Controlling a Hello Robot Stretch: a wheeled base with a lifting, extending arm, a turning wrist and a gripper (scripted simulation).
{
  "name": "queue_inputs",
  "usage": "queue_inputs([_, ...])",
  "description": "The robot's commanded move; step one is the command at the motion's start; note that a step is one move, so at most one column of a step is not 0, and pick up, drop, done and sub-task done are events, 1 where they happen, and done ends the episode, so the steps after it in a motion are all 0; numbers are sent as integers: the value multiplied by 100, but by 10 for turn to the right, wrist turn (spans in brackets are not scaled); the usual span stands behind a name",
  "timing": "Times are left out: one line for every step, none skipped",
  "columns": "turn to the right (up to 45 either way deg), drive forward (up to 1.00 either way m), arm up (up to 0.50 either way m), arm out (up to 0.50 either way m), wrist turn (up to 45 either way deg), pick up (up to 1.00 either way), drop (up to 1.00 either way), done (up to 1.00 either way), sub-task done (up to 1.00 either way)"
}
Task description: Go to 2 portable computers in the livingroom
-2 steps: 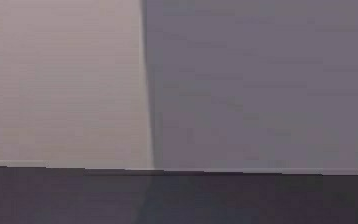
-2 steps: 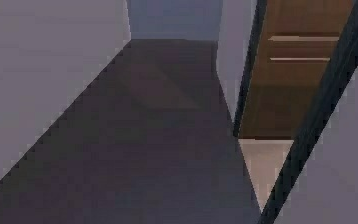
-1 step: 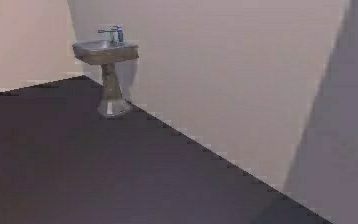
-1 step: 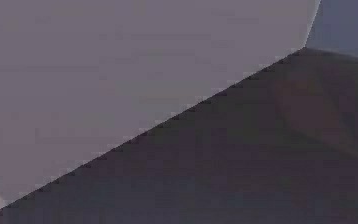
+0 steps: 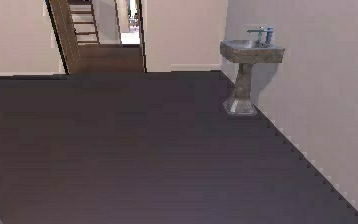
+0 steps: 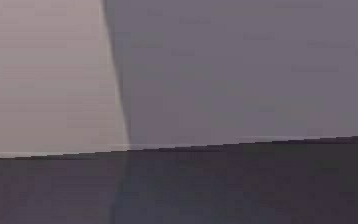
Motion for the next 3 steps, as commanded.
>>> queue_inputs([-30, 0, 0, 0, 0, 0, 0, 0, 0])
queue_inputs([0, 90, 0, 0, 0, 0, 0, 0, 0])
queue_inputs([-150, 0, 0, 0, 0, 0, 0, 0, 0])
